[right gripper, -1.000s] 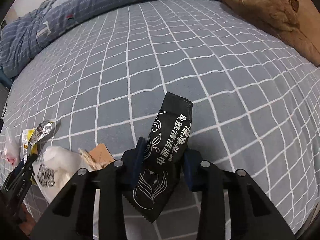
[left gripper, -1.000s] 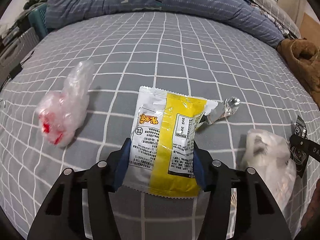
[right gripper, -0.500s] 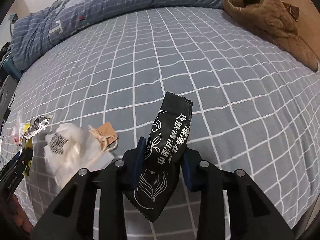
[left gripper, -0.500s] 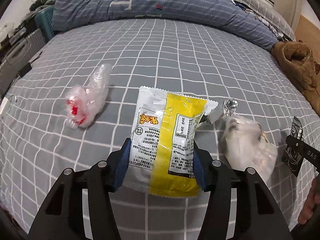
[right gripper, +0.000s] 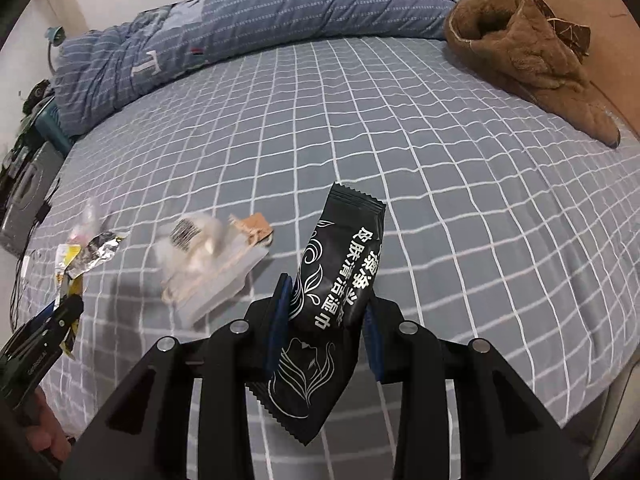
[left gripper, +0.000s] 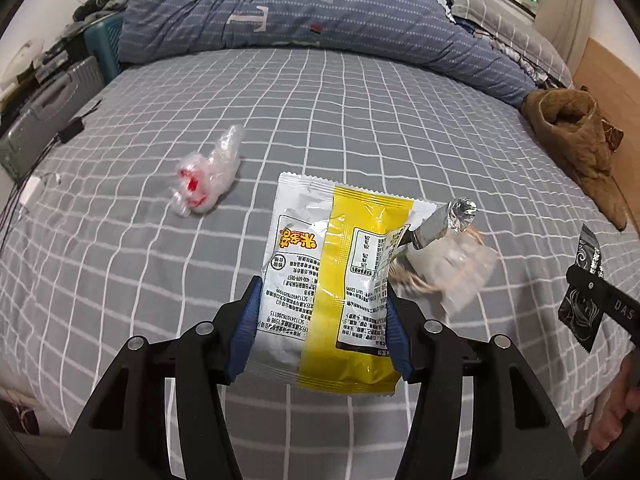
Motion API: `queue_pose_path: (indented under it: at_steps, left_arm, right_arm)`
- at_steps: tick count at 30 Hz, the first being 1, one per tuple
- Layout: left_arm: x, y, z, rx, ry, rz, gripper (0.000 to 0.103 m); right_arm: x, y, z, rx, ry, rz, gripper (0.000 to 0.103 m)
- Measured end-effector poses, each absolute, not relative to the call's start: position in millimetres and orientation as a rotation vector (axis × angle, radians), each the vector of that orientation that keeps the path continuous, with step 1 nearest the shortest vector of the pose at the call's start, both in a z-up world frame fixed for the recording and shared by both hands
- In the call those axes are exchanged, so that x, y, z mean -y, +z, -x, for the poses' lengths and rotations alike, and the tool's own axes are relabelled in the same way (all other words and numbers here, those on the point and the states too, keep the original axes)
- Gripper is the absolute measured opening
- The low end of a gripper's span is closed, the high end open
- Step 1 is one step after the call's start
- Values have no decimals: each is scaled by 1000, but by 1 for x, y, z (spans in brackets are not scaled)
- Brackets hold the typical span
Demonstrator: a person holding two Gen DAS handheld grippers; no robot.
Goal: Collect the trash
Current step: 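Lift the snack bag and black packet and carry both over the wastebasket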
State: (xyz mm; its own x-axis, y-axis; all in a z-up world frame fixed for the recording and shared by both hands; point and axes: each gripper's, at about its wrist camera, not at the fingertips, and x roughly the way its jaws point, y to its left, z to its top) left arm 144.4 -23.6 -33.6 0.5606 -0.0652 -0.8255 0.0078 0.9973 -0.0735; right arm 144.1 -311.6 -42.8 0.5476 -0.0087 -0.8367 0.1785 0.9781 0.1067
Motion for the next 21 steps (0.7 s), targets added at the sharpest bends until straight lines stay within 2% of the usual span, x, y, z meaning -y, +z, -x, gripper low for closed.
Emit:
queue_pose_path:
  at_steps: [21]
  left_arm:
    - [22,18,-23,-947,-67,73,54]
  right_arm:
    - [280,10,-14,-941,-44,-108,31]
